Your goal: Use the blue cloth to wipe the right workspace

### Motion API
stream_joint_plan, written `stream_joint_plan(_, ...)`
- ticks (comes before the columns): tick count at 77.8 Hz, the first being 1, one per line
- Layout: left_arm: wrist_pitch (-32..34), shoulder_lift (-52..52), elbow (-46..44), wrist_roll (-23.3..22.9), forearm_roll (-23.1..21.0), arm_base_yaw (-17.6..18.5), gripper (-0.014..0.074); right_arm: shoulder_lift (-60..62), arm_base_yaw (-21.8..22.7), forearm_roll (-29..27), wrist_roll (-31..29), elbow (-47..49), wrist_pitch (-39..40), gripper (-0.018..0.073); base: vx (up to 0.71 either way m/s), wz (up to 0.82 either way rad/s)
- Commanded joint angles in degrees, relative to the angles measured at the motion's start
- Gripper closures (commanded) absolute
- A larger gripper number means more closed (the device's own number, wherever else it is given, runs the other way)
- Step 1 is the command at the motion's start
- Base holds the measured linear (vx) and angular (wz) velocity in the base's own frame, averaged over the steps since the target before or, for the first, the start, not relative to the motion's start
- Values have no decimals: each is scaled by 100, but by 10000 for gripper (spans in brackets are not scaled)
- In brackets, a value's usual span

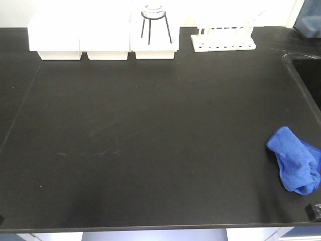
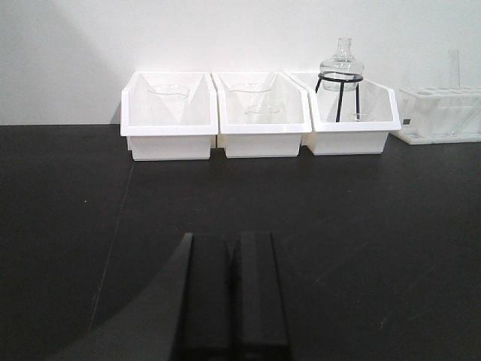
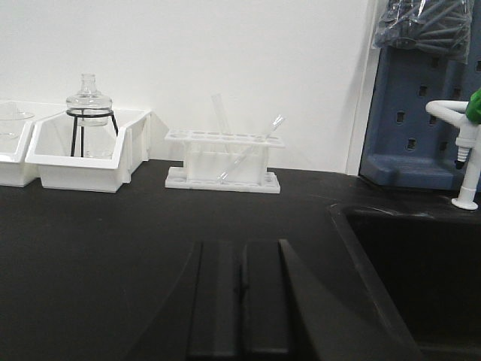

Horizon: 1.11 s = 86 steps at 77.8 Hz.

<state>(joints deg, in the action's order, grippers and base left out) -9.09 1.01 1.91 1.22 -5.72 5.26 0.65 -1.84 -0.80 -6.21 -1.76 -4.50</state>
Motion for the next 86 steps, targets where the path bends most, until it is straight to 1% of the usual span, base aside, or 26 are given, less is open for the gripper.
stream_joint_plan(1, 480, 53, -142, 3, -23, -3, 603, 44, 37, 35, -14, -89, 481, 567, 0, 0)
stream_joint_plan(86, 480, 53, -142, 3, -23, -3, 603, 44, 37, 35, -14, -89, 481, 567, 0, 0)
